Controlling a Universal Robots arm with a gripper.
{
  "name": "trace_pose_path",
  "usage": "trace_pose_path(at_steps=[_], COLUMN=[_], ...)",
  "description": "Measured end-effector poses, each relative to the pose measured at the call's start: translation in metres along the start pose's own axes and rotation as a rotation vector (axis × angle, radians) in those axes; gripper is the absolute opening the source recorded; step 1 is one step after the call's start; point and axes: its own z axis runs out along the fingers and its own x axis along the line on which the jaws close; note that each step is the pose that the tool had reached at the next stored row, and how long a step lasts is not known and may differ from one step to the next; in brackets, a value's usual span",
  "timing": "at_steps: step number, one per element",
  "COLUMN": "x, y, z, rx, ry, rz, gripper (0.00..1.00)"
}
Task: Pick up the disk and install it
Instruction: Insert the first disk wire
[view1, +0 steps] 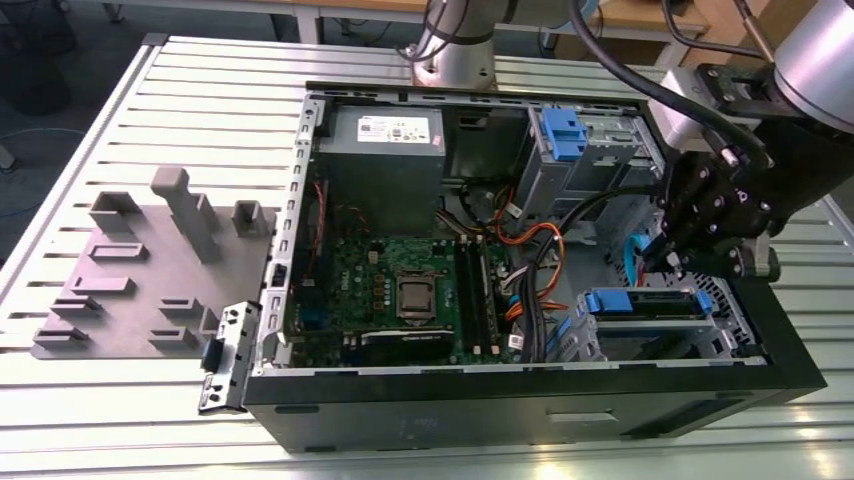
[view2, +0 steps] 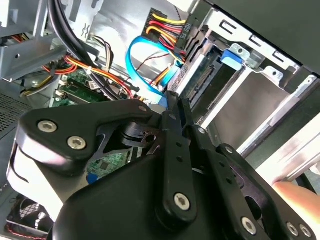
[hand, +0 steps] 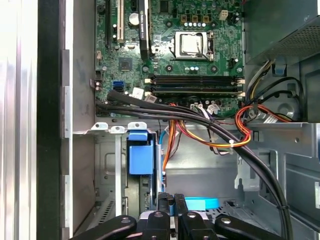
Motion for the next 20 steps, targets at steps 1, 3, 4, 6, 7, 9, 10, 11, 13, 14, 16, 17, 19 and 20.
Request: trace_pose_path(at_steps=[1, 3, 4, 6, 7, 9, 10, 11, 13, 14, 16, 17, 19, 20], x=[0.0011, 0.0020, 0.0022, 0.0029, 0.0033, 0.0043, 0.0052, 0.0063, 0.0080, 0.0085, 0.0085, 0.0086, 0.0086, 0.0087], y=[-0.0001, -0.0004, -0.0007, -0.0016, -0.0022, -0.0036, -0.0044, -0.0052, -0.0063, -0.0063, -0.0063, -0.0063, -0.0066, -0.0067], z=[0.0003, 0.0011, 0.0015, 0.0022, 0.0023, 0.0025, 0.0025, 0.0025, 0.0024, 0.0024, 0.0025, 0.0024, 0.0026, 0.0027], rx=[0.0000, 0.0000, 0.0000, 0.0000, 0.0000, 0.0000, 0.0000, -0.0001, -0.0003, -0.0003, -0.0003, -0.0003, -0.0079, -0.0198], ry=[0.0000, 0.0001, 0.0004, 0.0010, 0.0011, 0.0014, 0.0015, 0.0016, 0.0017, 0.0017, 0.0016, 0.0017, 0.0017, 0.0019], rz=[0.000, 0.000, 0.000, 0.000, 0.001, 0.001, 0.002, 0.002, 0.003, 0.004, 0.004, 0.004, 0.004, 0.004], gripper=[0.16, 0.16, 0.16, 0.16, 0.16, 0.16, 0.16, 0.16, 0.16, 0.16, 0.16, 0.16, 0.16, 0.16])
